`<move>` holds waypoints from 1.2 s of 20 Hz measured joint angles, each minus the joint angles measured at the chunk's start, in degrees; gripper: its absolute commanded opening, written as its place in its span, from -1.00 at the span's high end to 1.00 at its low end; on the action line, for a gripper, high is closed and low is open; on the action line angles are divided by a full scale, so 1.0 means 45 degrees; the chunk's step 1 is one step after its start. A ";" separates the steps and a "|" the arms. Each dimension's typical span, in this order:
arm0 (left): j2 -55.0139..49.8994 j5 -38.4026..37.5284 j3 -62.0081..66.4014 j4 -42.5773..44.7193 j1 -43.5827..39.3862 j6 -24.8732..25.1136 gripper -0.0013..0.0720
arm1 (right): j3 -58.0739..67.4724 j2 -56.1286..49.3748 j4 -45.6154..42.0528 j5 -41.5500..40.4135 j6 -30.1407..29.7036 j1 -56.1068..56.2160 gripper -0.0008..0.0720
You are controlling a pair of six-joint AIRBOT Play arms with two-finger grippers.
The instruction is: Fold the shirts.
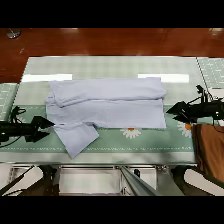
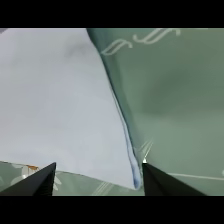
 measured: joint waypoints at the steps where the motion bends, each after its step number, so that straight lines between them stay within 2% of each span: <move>1: 0.0068 0.0092 -0.0452 -0.0573 -0.0053 0.0350 -0.95 | -0.0209 0.0107 0.0165 0.0015 -0.0078 -0.0005 -0.72; 4: 0.0194 0.0277 -0.1341 -0.1593 -0.0559 0.1151 -0.92 | -0.0476 0.0282 0.0661 -0.0005 -0.0272 -0.0073 -0.72; 5: 0.0223 0.0301 -0.1511 -0.1758 -0.0821 0.1297 -0.48 | -0.0403 0.0311 0.0695 -0.0053 -0.0291 -0.0185 -0.72; 6: 0.0233 0.0374 -0.1642 -0.1744 -0.1073 0.1438 0.50 | -0.0228 0.0335 0.0520 -0.0049 -0.0272 -0.0379 -0.72; 7: 0.0223 0.0554 -0.1739 -0.1564 -0.1268 0.1511 0.92 | -0.0049 0.0350 0.0262 0.0024 -0.0146 -0.0607 -0.72; 10: 0.0272 0.0151 -0.1666 -0.1923 -0.1661 0.2171 0.92 | 0.0029 0.0379 -0.1107 0.0607 0.0578 -0.1166 -0.72; 14: 0.0340 -0.0141 -0.1447 -0.2701 -0.1836 0.2705 0.92 | -0.0787 0.0355 -0.2123 0.1015 0.1258 -0.0675 -0.72; 17: 0.0364 -0.0223 -0.1384 -0.2997 -0.1875 0.2890 0.92 | -0.1035 -0.0044 -0.2055 0.0651 0.1477 0.0112 -0.72; 22: 0.0369 -0.0257 -0.1360 -0.3215 -0.1919 0.3084 0.92 | -0.0491 -0.1205 -0.0539 -0.0097 0.1569 0.1224 -0.68; 23: 0.0374 -0.0257 -0.1355 -0.3230 -0.1919 0.3104 0.92 | -0.0325 -0.1433 -0.0311 -0.0204 0.1564 0.1462 -0.24; 24: 0.0369 -0.0253 -0.1336 -0.3230 -0.1919 0.3123 0.92 | -0.0141 -0.1671 -0.0185 -0.0500 0.1501 0.1734 0.60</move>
